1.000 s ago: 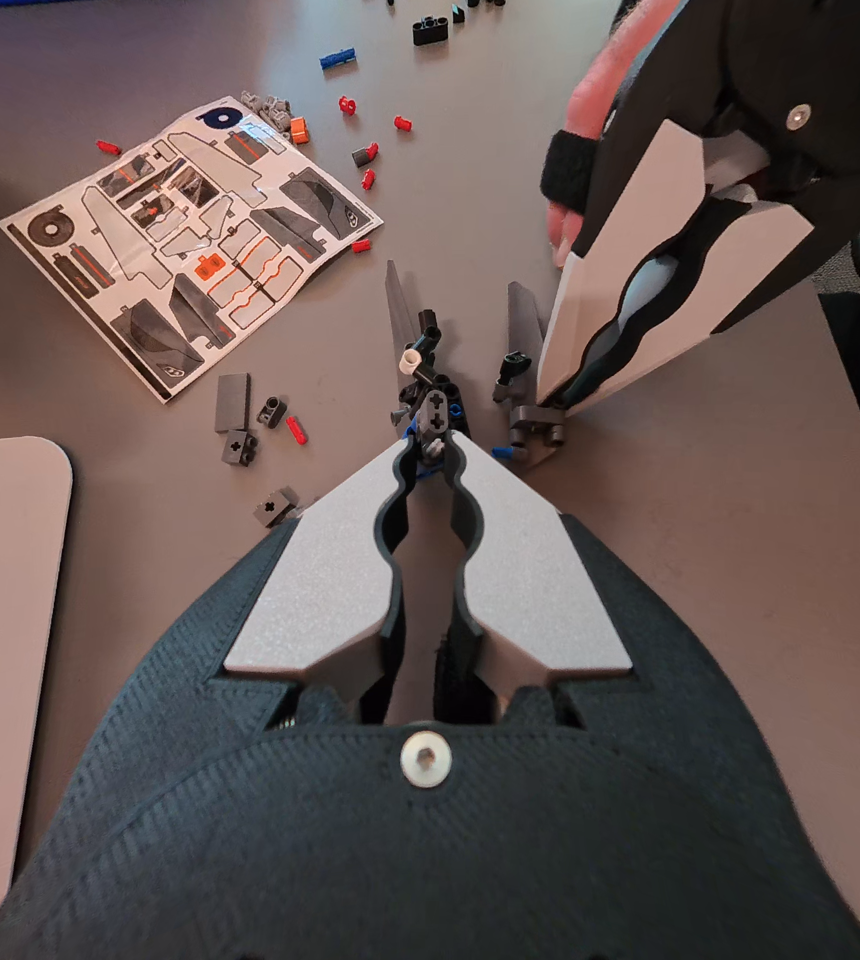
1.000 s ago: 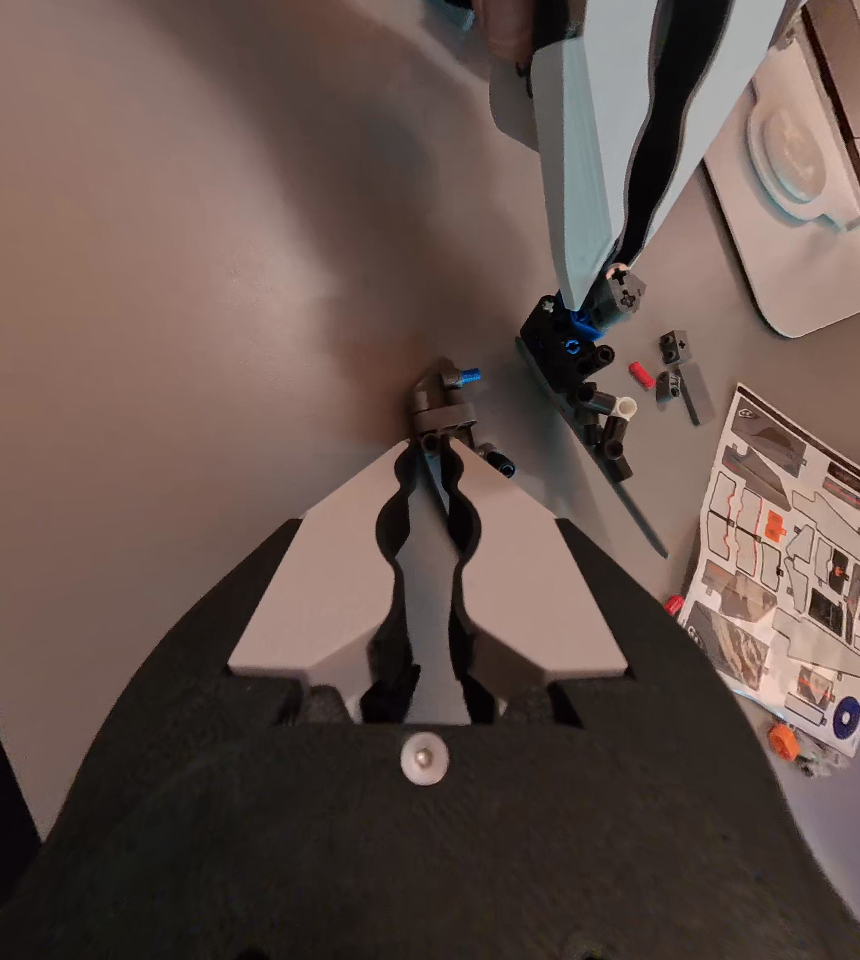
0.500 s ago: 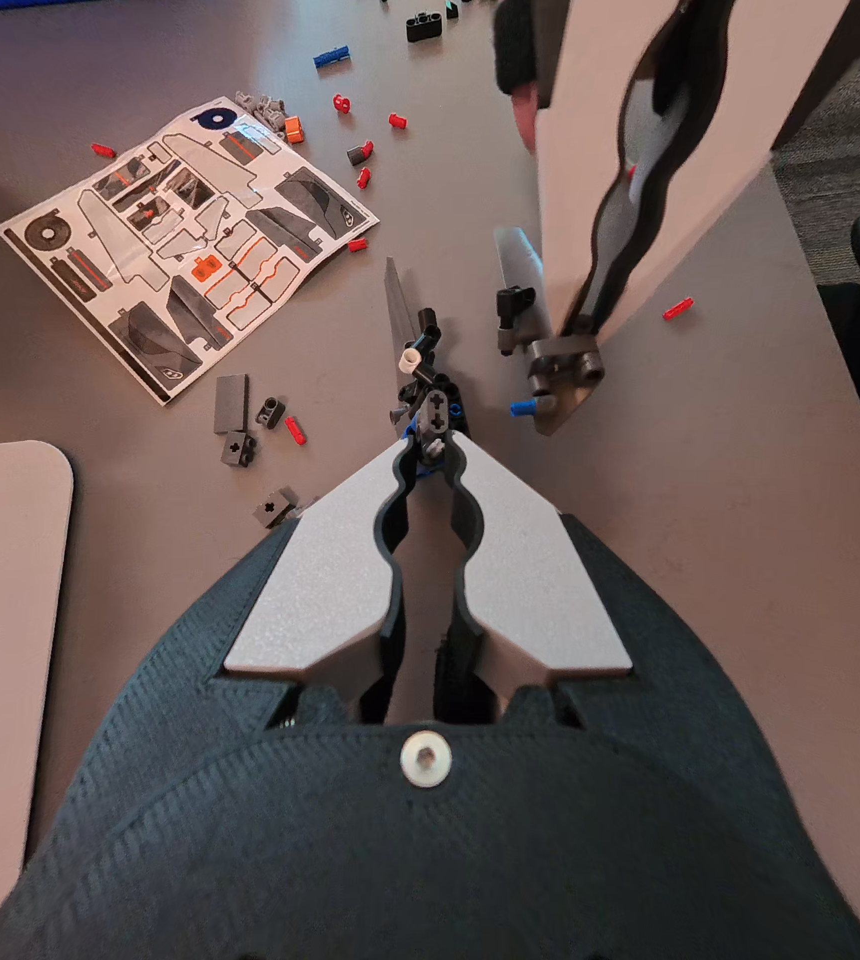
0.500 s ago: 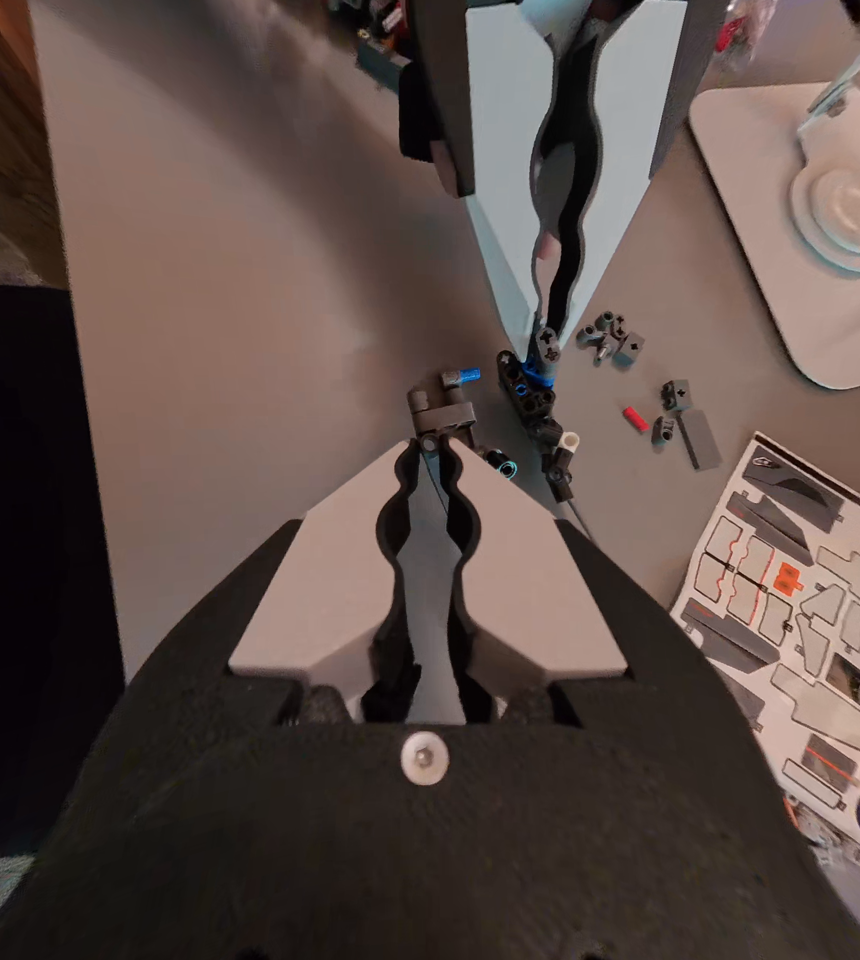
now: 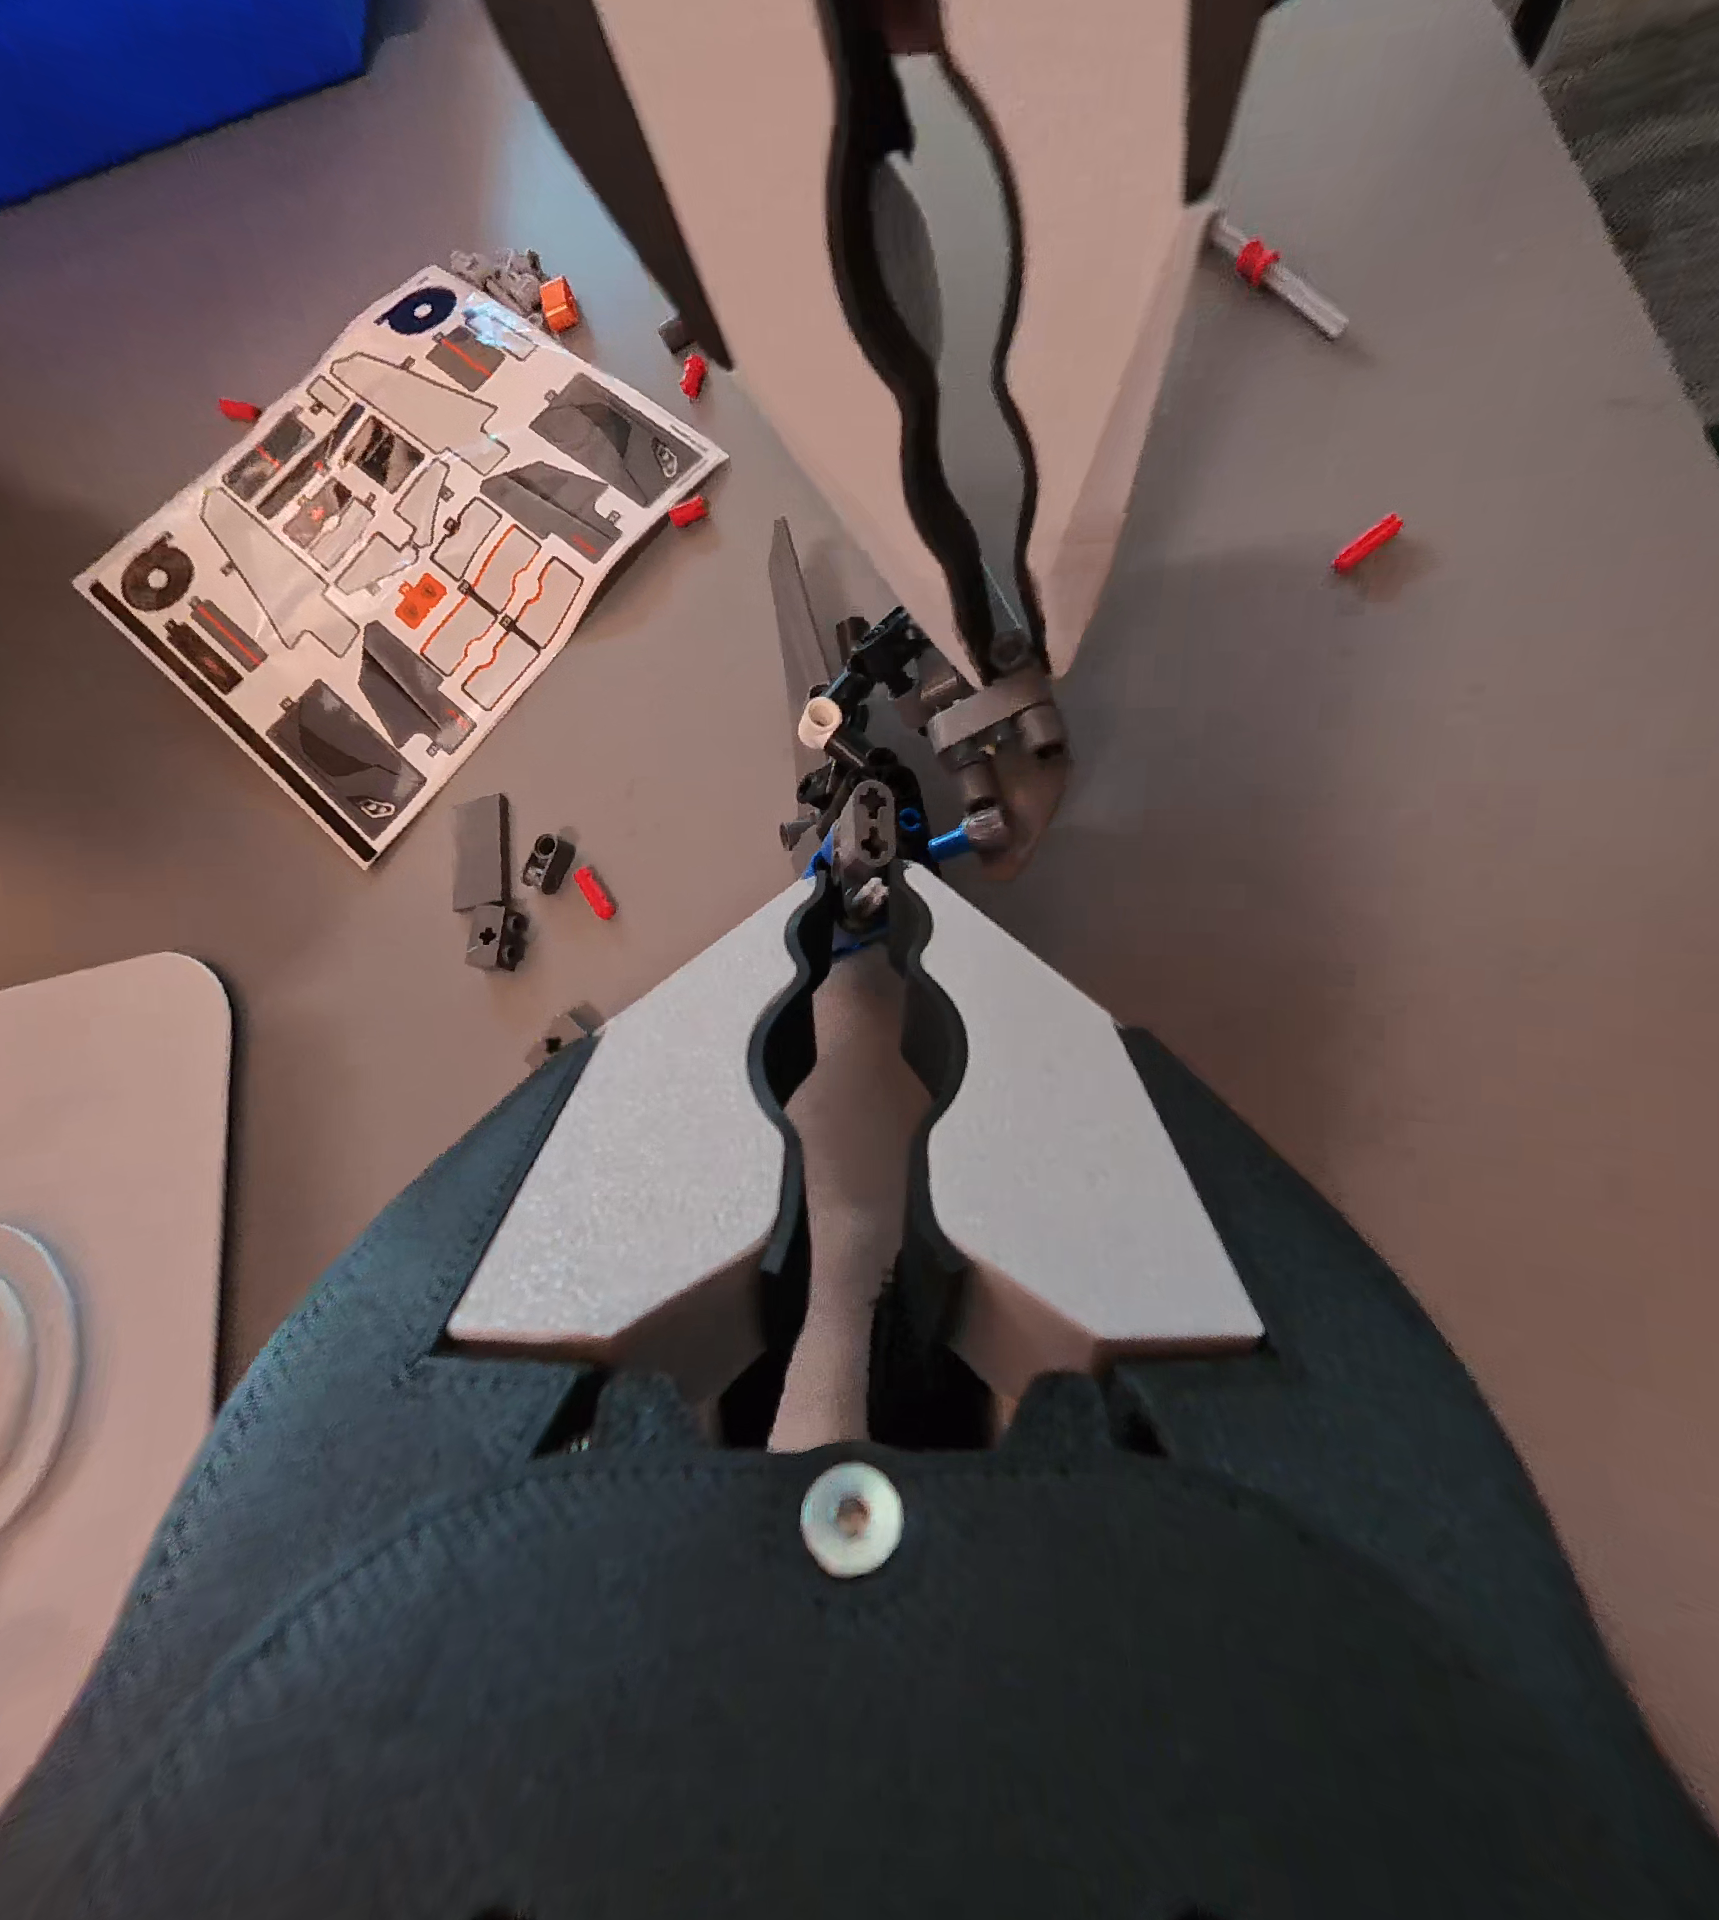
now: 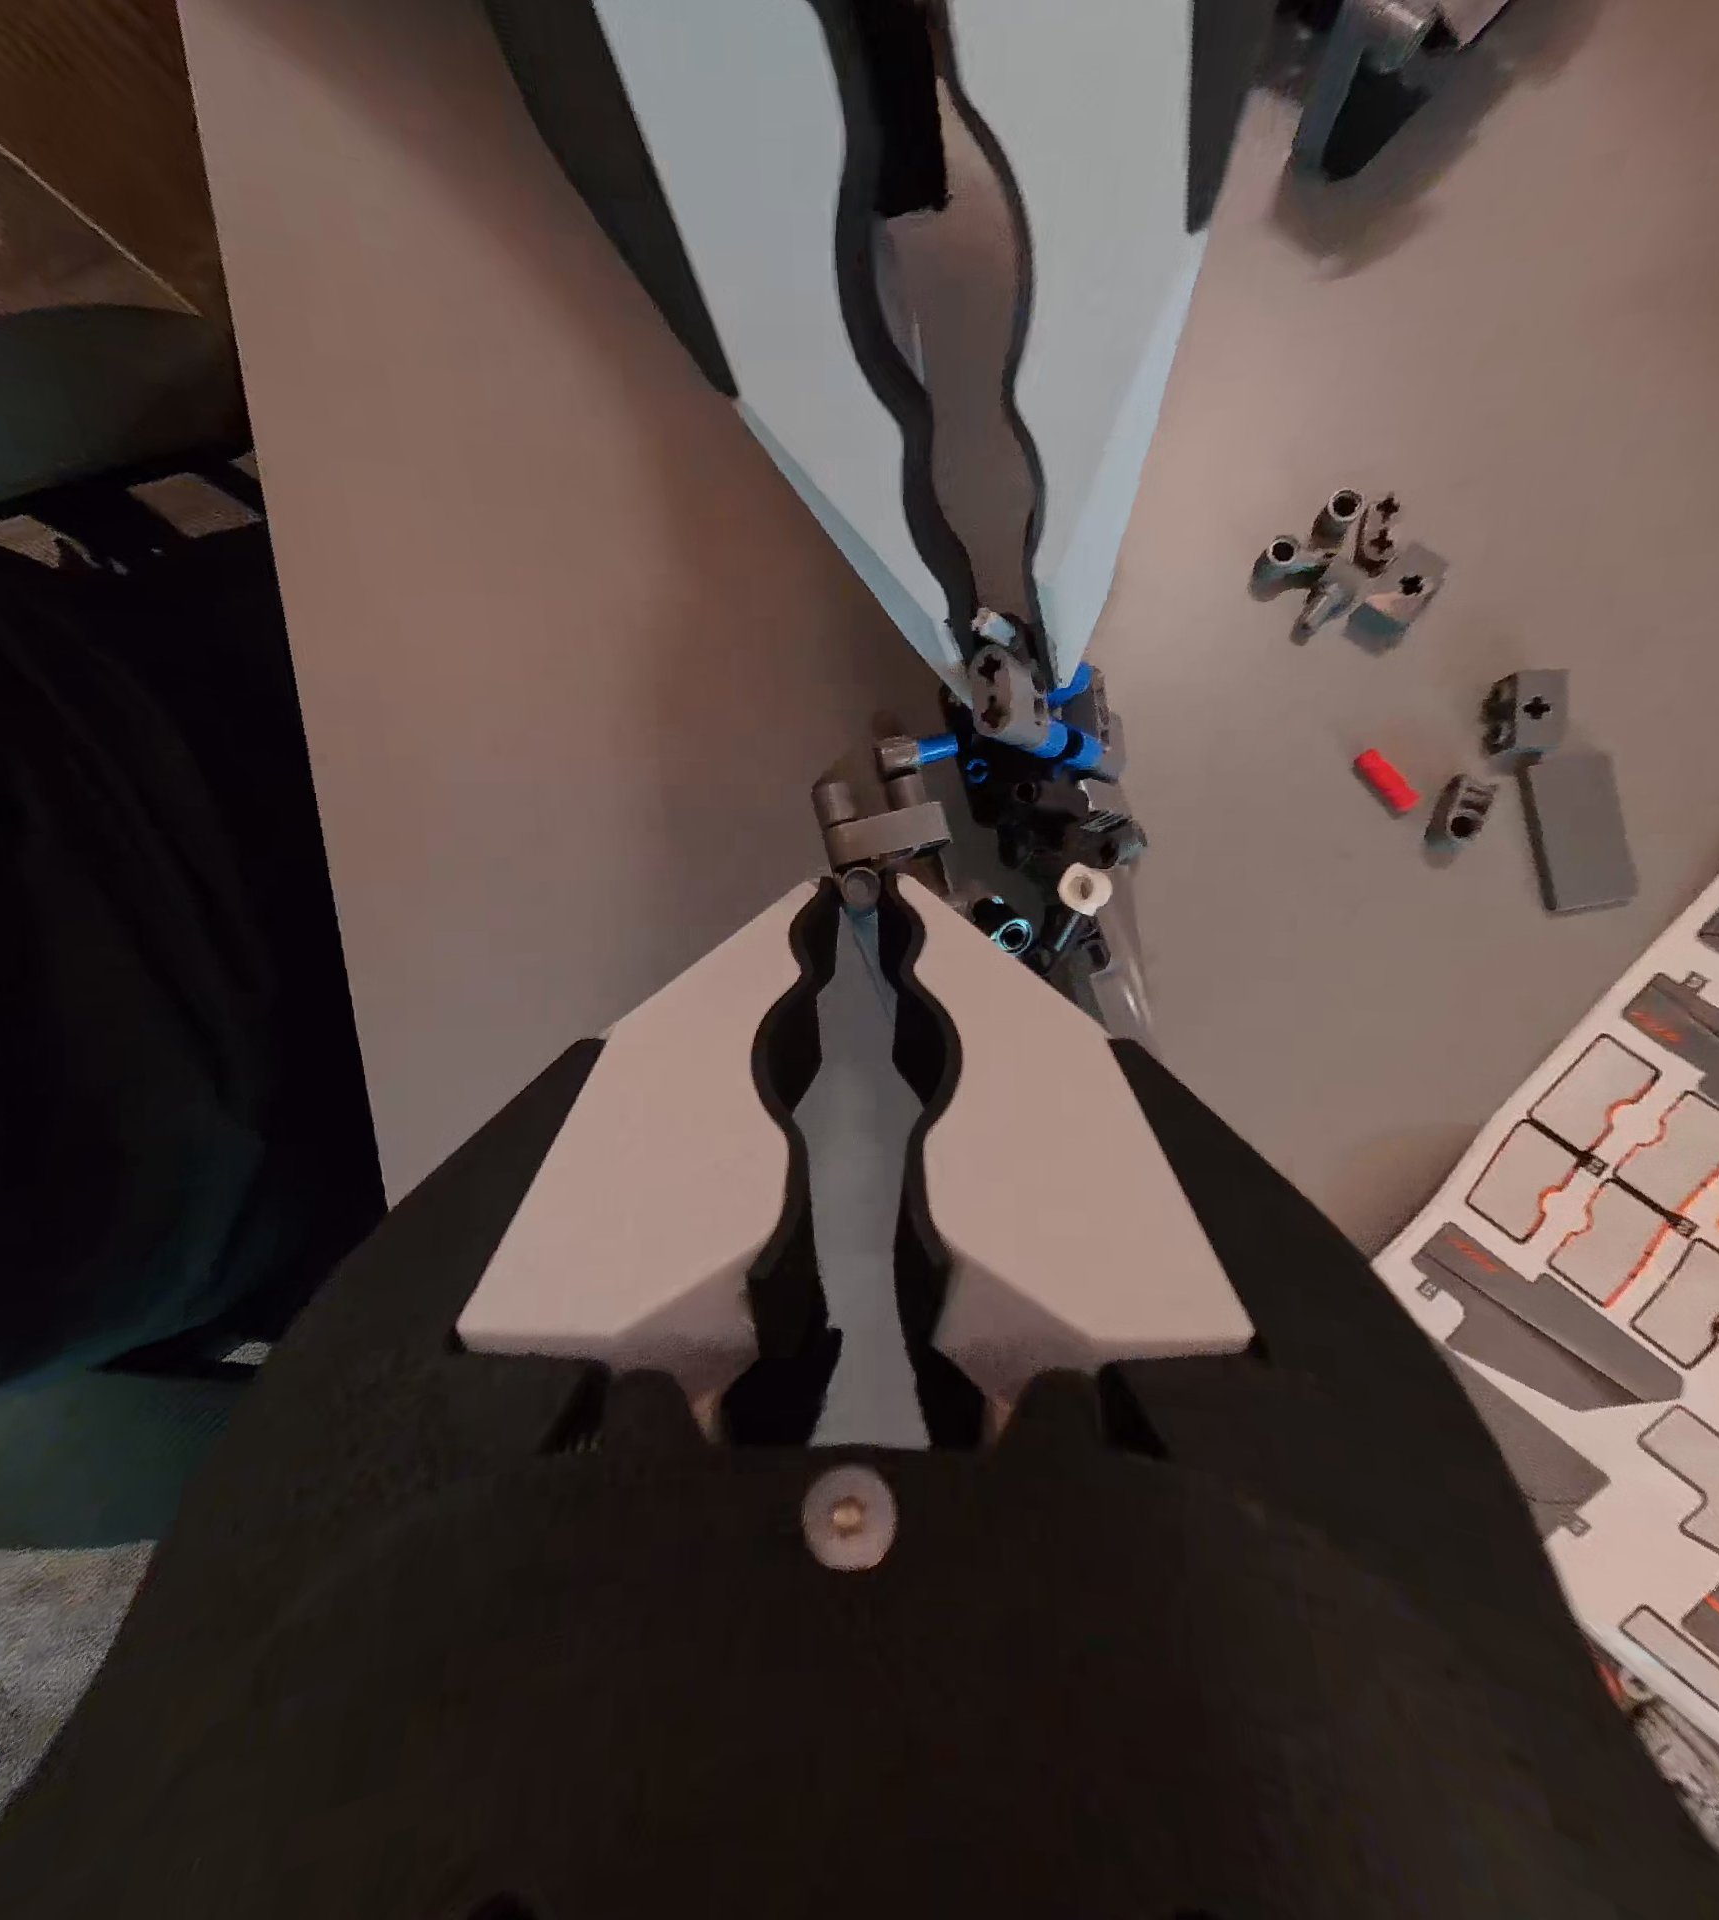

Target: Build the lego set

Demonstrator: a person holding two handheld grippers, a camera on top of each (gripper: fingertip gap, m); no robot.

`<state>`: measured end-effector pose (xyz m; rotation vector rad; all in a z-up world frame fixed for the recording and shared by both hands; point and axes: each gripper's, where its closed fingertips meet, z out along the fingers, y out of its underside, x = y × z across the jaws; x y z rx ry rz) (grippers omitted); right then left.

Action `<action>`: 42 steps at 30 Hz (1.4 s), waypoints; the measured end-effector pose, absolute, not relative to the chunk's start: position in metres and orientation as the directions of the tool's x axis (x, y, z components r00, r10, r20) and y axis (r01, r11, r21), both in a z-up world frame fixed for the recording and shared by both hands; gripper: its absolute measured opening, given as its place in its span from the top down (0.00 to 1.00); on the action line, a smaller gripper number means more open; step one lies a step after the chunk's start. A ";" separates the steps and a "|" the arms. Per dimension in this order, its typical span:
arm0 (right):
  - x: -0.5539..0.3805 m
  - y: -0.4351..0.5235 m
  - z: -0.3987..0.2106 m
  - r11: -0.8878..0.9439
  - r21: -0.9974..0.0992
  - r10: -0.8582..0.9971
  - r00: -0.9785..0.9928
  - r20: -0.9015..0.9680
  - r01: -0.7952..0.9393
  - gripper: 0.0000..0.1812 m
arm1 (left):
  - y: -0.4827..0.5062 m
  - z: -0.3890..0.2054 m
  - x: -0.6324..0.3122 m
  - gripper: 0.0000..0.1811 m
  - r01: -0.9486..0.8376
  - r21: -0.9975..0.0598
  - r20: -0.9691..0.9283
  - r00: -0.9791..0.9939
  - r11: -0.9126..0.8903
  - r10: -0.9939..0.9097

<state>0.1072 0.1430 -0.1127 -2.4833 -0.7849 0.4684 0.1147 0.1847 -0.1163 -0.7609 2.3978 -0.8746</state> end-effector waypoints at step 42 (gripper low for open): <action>0.085 0.121 -0.145 -0.674 -0.600 0.591 0.802 -0.090 0.430 0.97 | 0.171 -0.141 0.091 0.80 0.026 -0.272 -0.650 -0.742 0.962 -0.164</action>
